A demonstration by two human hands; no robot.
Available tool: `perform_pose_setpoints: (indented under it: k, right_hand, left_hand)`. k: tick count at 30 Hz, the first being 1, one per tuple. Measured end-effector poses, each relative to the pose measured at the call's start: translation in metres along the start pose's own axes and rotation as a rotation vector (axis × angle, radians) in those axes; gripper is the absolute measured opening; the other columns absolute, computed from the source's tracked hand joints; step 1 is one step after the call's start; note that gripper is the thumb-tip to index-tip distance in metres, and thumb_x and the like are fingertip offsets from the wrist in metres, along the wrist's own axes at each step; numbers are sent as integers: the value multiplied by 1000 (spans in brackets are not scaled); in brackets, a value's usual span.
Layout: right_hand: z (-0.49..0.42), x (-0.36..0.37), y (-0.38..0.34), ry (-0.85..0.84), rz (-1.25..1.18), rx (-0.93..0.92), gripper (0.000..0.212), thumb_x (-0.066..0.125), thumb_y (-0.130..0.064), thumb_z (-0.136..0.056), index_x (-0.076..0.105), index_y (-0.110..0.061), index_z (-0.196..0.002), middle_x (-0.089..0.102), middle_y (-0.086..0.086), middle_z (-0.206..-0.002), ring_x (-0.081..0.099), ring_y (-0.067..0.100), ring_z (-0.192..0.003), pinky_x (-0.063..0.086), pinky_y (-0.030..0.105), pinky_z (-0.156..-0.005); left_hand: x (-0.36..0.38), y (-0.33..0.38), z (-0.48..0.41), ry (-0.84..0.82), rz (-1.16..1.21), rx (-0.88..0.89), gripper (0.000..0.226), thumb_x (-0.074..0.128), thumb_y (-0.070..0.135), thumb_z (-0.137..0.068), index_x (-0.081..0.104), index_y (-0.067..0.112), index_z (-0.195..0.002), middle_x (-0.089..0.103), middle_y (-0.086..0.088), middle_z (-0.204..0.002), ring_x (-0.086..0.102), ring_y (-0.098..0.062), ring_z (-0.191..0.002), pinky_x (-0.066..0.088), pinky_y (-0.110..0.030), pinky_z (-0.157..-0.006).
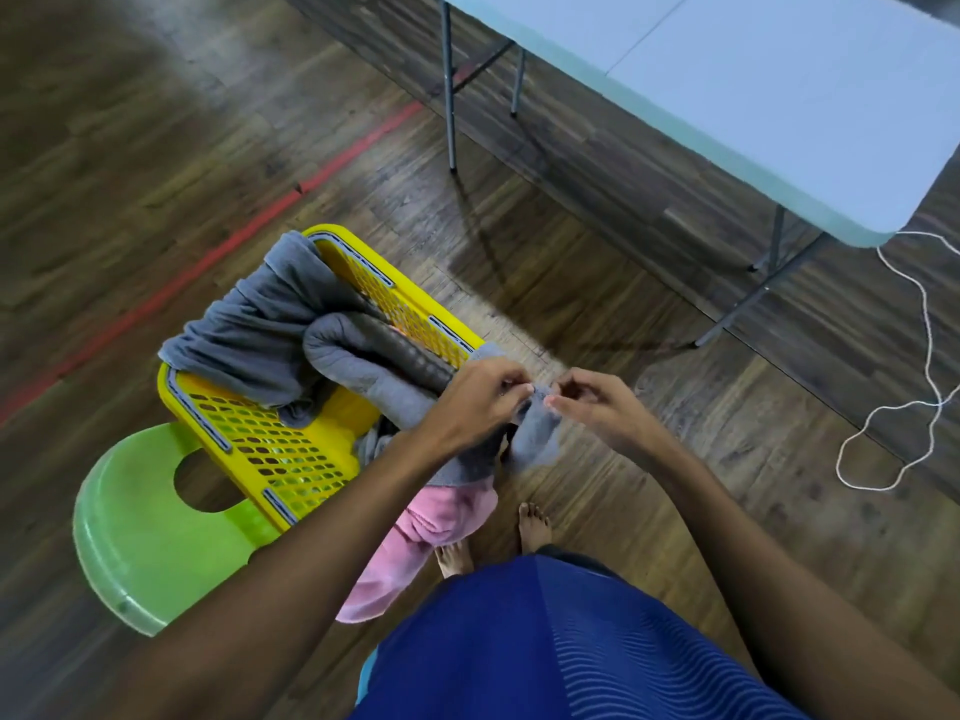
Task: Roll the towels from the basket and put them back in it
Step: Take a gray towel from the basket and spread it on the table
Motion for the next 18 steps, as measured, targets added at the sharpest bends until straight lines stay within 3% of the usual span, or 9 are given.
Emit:
perform_pose_setpoints:
  k: [2,6,7,9,11,15,18]
  right_hand:
    - [2,-2,-9,-15,-30,-16,17,59,-10,-95,60,7,-91,54,-3,-73,50,-1,-68,39,14,-68]
    - [8,0,-26,-56,-23,-72,18,52,-8,-98,57,8,-93,53,6,-77,50,0,-65,40,12,-64]
    - [9,-1,-28,-55,-44,-67,18,51,-8,-99,55,8,-92,52,7,-77,49,1,-65,40,13,-63]
    - [13,-6,-27,-29,-92,-46,17,49,-8,-99,53,4,-88,46,6,-76,44,3,-64,37,13,-60]
    - [16,-13,-20,14,-114,-11,15,50,-10,-98,53,-5,-84,44,1,-74,40,5,-65,35,15,-60]
    - [8,-32,26,219,150,185,19,54,-20,-93,54,-5,-81,51,1,-74,45,11,-70,33,30,-64]
    - [1,-29,35,216,304,165,16,63,-18,-89,62,-7,-100,59,3,-97,54,15,-92,39,12,-70]
  left_hand:
    - [-4,0,1,-45,44,-53,9,65,10,-87,69,6,-80,65,-4,-71,54,-7,-67,41,-27,-65]
    - [7,-21,7,-349,54,-196,17,54,18,-77,43,11,-66,38,-3,-65,34,-5,-59,28,-28,-58]
    - [7,-32,9,-409,-27,-223,17,49,26,-73,39,14,-66,38,-2,-67,36,-8,-60,31,-30,-60]
    - [4,-61,17,-479,-147,-288,34,41,41,-67,50,10,-76,54,-10,-78,53,-20,-74,45,-37,-71]
    - [0,-83,23,-466,-152,-340,44,42,40,-71,60,5,-91,62,-16,-93,59,-28,-91,47,-44,-82]
    - [-10,-78,24,-274,-82,-264,19,57,20,-88,65,5,-96,60,-5,-91,56,-21,-88,37,-29,-76]
    - [-7,-57,27,-186,-82,-154,27,54,20,-86,67,0,-99,64,-12,-95,57,-18,-90,35,-23,-76]
Point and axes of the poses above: each hand's wrist, its own z-axis away from the middle knuckle, its own x-axis out of the palm, y = z × x, the point moved 6 cm from there along -z, towards the middle knuckle
